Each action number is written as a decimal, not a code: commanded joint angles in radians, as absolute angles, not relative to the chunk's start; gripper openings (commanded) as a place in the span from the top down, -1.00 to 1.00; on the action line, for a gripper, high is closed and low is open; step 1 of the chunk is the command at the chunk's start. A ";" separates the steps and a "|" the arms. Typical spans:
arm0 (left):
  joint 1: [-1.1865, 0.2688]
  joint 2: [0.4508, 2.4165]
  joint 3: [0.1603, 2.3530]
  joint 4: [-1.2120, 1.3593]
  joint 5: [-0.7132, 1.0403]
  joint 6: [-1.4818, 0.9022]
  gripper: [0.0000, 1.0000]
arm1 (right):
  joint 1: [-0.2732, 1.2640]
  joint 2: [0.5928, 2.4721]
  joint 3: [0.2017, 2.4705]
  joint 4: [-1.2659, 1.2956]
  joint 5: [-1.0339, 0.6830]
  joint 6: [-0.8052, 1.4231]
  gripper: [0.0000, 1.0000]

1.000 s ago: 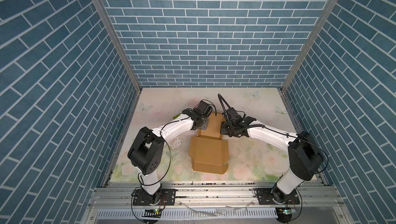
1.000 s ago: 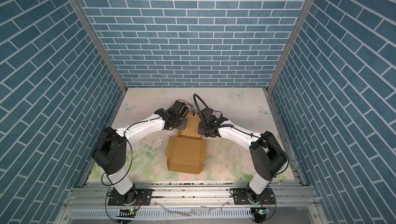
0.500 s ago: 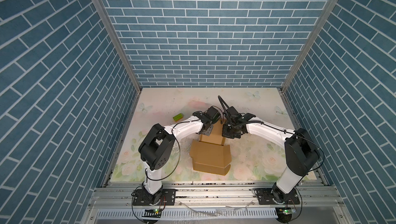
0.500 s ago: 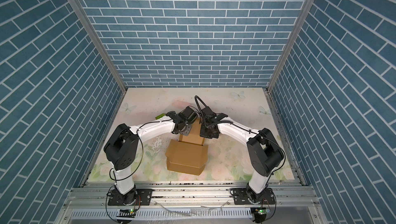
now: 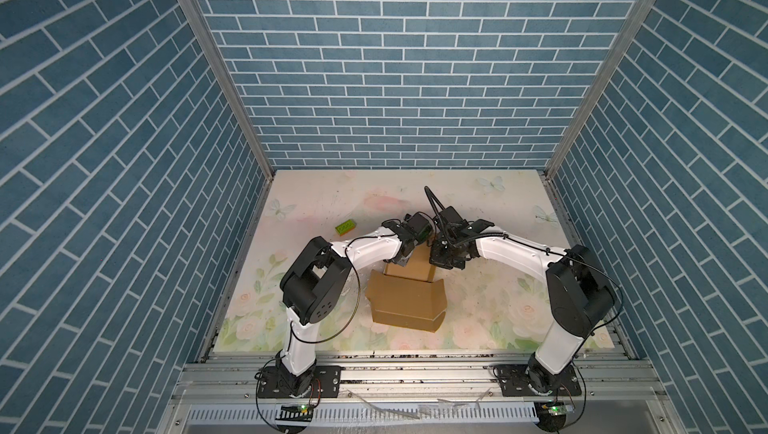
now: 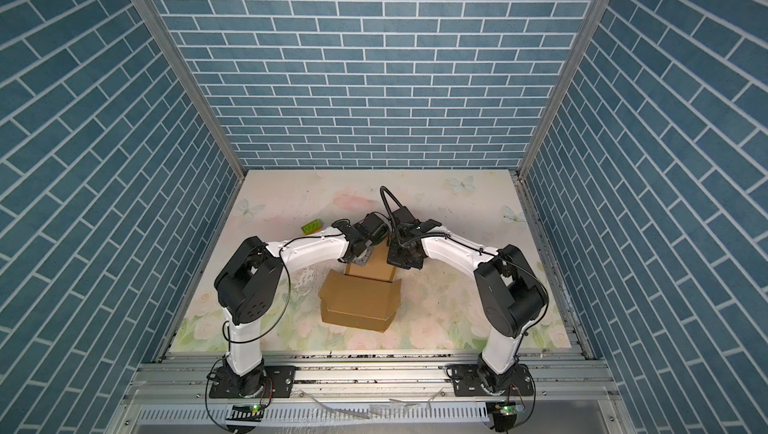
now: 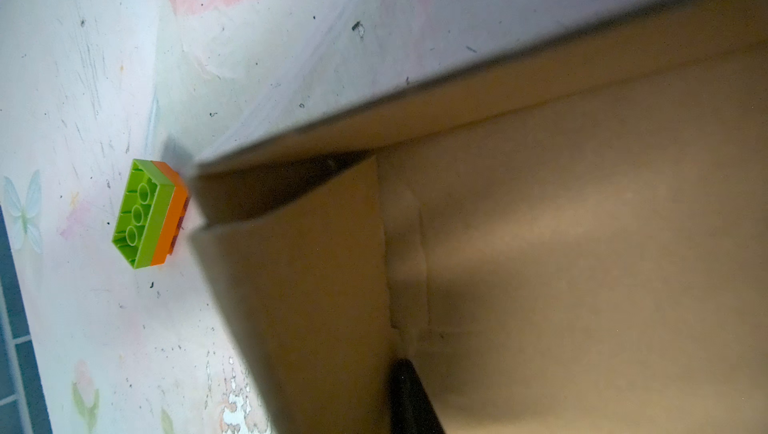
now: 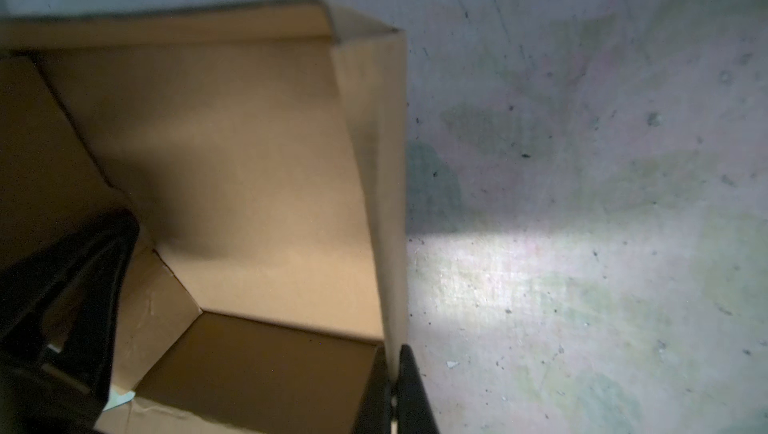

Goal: Fold the paper box

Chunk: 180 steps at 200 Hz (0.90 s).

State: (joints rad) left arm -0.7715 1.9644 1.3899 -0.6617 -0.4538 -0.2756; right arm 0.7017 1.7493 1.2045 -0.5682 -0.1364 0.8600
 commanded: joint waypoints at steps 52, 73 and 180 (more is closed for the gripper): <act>-0.804 1.949 1.318 -0.582 -0.602 -0.274 0.58 | 0.703 1.751 1.170 -0.527 -0.108 0.927 1.00; -0.803 1.930 1.279 -0.530 -0.573 -0.285 0.57 | 0.708 1.739 1.181 -0.531 -0.082 0.920 1.00; -0.793 1.564 1.062 -0.260 -0.418 -0.342 -0.21 | 0.777 1.680 1.189 -0.504 0.088 0.815 1.00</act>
State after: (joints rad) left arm -0.7979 1.6264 1.1225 -0.3447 -0.4797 -0.3252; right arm 0.7658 1.7241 1.1923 -0.5076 0.0231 0.8394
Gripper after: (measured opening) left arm 0.578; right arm 0.050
